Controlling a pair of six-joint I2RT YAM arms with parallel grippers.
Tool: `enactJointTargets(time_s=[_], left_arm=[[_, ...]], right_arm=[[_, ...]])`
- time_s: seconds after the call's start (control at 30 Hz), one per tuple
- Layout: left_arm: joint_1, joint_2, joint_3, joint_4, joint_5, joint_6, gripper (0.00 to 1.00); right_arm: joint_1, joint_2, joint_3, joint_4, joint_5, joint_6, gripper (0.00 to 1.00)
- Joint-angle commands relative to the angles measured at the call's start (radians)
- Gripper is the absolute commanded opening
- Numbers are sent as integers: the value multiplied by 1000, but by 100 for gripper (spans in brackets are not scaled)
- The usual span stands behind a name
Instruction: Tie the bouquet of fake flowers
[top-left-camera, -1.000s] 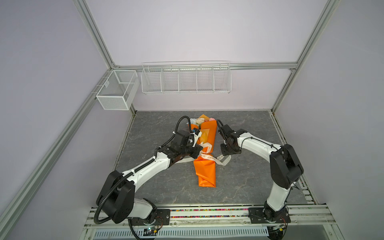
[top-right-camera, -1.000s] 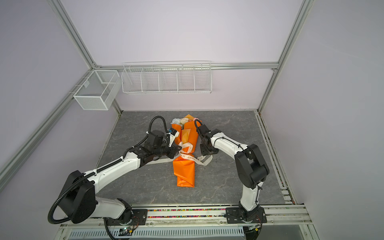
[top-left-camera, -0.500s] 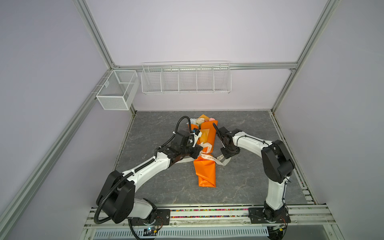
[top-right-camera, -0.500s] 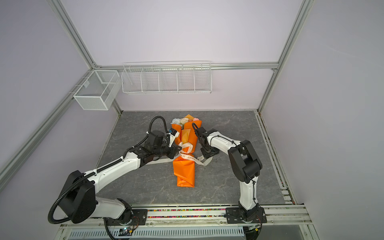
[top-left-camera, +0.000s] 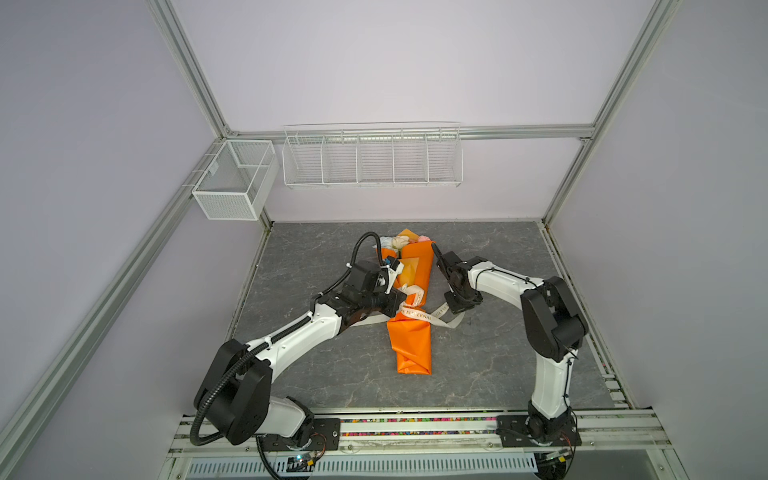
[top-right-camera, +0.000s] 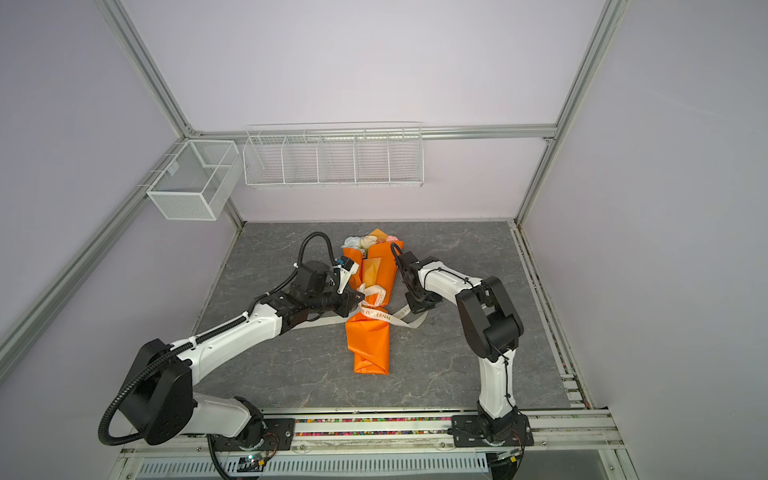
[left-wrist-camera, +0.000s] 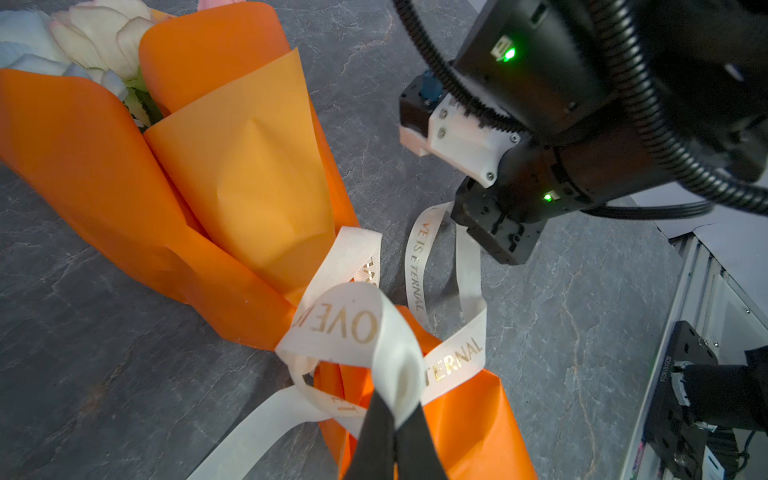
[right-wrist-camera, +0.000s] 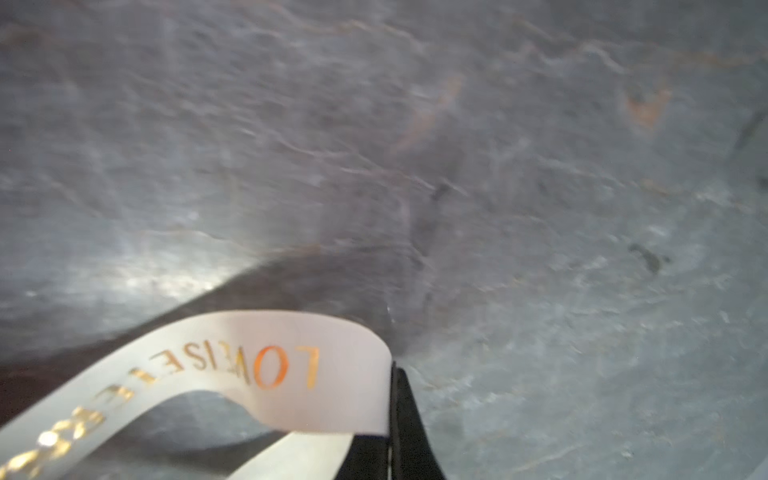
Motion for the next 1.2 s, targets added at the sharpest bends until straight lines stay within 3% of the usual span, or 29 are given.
enactJointTargets(time_s=[0.0,0.27,0.3,0.33,0.43,0.53,0.6,0.73,0.83,1.0,1.17], left_arm=[[-3,0,-18,20,8,-16,0],[-3,-34,-57,42,3,-18,0],[-2,-38,-59,40,0,-16,0],[-2,-44,-64,40,1,-12,0],[-2,-48,-67,40,1,-11,0],[-2,-54,-65,31,0,-6,0],[-2,-62,-68,36,-1,-8,0],[-2,-68,-73,46,-4,-7,0],[-2,-75,-67,14,-21,1,0],[-2,-110,-83,-5,-61,-55,0],[-2,-162,-85,-25,-116,-77,0]], right_arm=[[-92,-169,-68,21,-13,151,7],[-375,-435,-379,134,-256,507,12],[-400,-469,-424,162,-279,543,17],[-420,-505,-454,185,-305,568,31],[-432,-570,-501,186,-335,595,42],[-411,-645,-469,125,-249,561,47],[-373,-721,-474,212,-259,465,51],[-290,-744,-497,446,-556,291,60],[-155,-644,-420,450,-679,193,60],[66,-485,-310,425,-570,51,57],[134,-404,-297,508,-519,-26,57]])
